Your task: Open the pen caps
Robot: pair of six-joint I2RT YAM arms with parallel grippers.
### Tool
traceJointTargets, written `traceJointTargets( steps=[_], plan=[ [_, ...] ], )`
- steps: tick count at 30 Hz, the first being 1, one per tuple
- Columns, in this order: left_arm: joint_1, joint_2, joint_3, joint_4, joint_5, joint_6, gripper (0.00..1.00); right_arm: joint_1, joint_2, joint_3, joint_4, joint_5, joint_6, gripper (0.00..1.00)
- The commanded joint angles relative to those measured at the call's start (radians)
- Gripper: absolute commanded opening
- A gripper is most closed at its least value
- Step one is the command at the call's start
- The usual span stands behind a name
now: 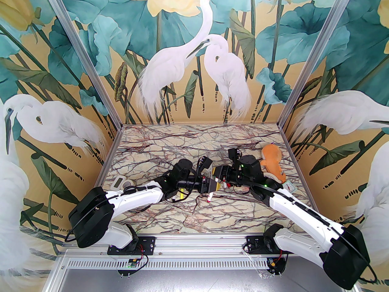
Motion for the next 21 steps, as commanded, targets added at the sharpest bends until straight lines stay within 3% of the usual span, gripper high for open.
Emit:
traceJointTargets(
  steps=[1,10,16,21],
  plan=[
    [-0.014,0.025,-0.001,0.003,0.019,0.009,0.23,0.006,-0.018,-0.017,0.056,-0.007,0.029,0.13],
    [-0.014,-0.009,-0.009,-0.031,-0.006,0.030,0.08,0.005,-0.079,-0.043,0.015,0.090,0.031,0.13],
    [-0.005,-0.026,-0.028,-0.006,0.041,0.025,0.05,0.002,-0.100,-0.043,0.098,0.004,-0.024,0.13],
    [0.029,-0.071,-0.066,0.073,0.159,-0.020,0.06,-0.011,-0.115,-0.026,0.151,-0.079,-0.071,0.13]
  ],
)
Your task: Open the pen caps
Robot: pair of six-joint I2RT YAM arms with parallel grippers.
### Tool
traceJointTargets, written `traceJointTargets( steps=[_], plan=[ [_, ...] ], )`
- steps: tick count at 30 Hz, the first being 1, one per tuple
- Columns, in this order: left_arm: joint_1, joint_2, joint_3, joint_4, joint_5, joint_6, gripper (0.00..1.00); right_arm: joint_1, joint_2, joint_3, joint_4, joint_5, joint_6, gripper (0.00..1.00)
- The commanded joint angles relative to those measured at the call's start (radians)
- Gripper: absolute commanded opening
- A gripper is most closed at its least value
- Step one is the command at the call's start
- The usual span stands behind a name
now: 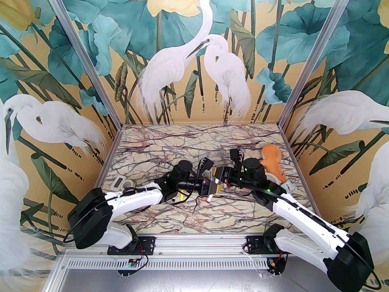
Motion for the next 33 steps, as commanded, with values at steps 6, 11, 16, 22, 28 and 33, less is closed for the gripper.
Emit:
traceJointTargets(
  steps=[6,11,16,22,28,33],
  plan=[
    [0.048,-0.094,-0.058,0.022,0.213,-0.055,0.08,-0.051,-0.045,0.032,0.159,-0.139,-0.052,0.13],
    [0.049,-0.142,-0.078,-0.021,0.180,-0.042,0.08,-0.062,-0.054,0.039,0.221,-0.148,-0.023,0.13],
    [0.039,-0.139,-0.078,-0.056,0.153,-0.029,0.07,-0.061,-0.083,0.044,0.209,-0.026,-0.021,0.13],
    [-0.015,-0.128,-0.028,-0.208,0.029,0.057,0.07,-0.061,-0.143,0.065,0.089,0.242,-0.035,0.12],
    [-0.040,-0.114,-0.005,-0.249,0.031,0.084,0.06,-0.068,-0.155,0.075,0.042,0.300,-0.033,0.11],
    [-0.040,-0.122,-0.031,-0.150,0.098,0.032,0.06,-0.093,-0.169,0.044,0.145,0.178,-0.036,0.11]
  ],
)
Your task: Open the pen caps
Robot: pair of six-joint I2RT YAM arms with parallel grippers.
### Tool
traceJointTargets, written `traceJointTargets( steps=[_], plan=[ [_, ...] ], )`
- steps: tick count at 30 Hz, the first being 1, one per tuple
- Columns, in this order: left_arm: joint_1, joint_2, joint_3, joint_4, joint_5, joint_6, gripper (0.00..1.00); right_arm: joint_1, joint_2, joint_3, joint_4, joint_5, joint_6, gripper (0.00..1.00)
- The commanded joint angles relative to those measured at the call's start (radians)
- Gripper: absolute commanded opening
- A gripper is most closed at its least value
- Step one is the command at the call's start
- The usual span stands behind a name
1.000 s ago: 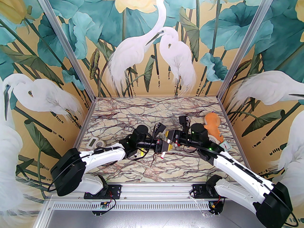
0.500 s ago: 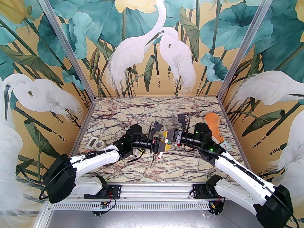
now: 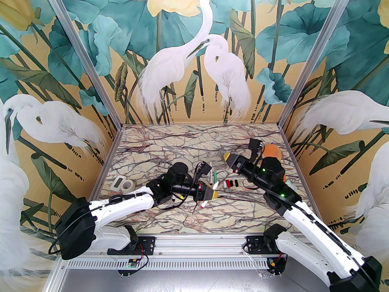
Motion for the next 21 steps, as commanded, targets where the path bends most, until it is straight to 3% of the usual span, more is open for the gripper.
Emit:
traceJointTargets(
  steps=[1,5,10,15,21],
  plan=[
    [-0.005,-0.013,-0.012,0.018,0.056,-0.020,0.06,-0.019,-0.013,-0.004,0.065,-0.034,-0.026,0.12],
    [0.002,-0.065,-0.014,-0.031,-0.032,-0.009,0.06,-0.027,-0.011,0.029,-0.106,-0.052,-0.069,0.13],
    [0.007,-0.141,0.005,-0.131,-0.241,-0.002,0.09,0.017,0.047,0.104,-0.555,0.162,-0.186,0.14],
    [0.009,-0.195,-0.002,-0.186,-0.355,0.006,0.07,0.062,0.054,0.039,-0.623,0.207,-0.205,0.15],
    [0.034,-0.239,-0.022,-0.227,-0.396,0.001,0.07,0.090,0.108,-0.016,-0.663,0.227,-0.208,0.16]
  ],
)
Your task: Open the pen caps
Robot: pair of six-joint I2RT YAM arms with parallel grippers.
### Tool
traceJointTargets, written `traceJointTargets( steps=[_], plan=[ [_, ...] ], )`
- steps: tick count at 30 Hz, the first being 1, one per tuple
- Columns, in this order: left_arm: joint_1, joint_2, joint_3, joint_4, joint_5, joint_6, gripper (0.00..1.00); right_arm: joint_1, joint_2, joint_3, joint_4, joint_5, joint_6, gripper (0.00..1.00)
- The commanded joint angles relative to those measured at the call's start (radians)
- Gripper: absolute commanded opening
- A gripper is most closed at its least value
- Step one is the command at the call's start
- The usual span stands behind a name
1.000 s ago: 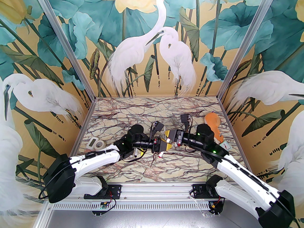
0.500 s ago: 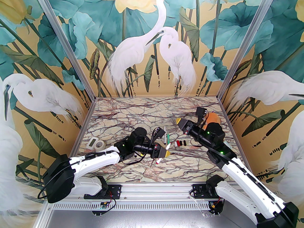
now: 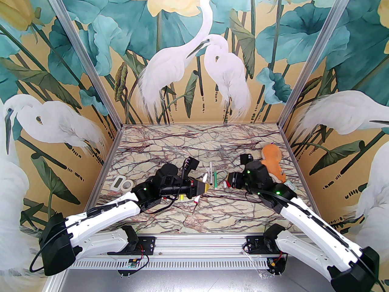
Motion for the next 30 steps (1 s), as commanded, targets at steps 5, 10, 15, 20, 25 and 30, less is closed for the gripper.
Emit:
traceJointTargets(
  steps=[5,10,15,20,25,30],
  plan=[
    [0.023,-0.050,-0.023,-0.099,-0.121,0.019,0.06,0.021,0.107,-0.041,-0.041,0.037,-0.021,0.17],
    [0.025,-0.066,-0.026,-0.145,-0.167,0.029,0.06,0.045,0.212,-0.059,0.015,0.025,-0.006,0.18],
    [0.026,-0.063,-0.039,-0.139,-0.162,0.021,0.06,0.070,0.303,-0.073,0.058,0.033,0.018,0.18],
    [0.026,-0.061,-0.043,-0.134,-0.163,0.018,0.07,0.095,0.379,-0.071,0.080,0.049,0.028,0.18],
    [0.026,-0.048,-0.044,-0.131,-0.156,0.015,0.07,0.098,0.436,-0.070,0.091,0.070,0.047,0.18],
    [0.026,-0.043,-0.043,-0.131,-0.151,0.015,0.07,0.098,0.468,-0.079,0.122,0.069,0.054,0.19]
  ],
)
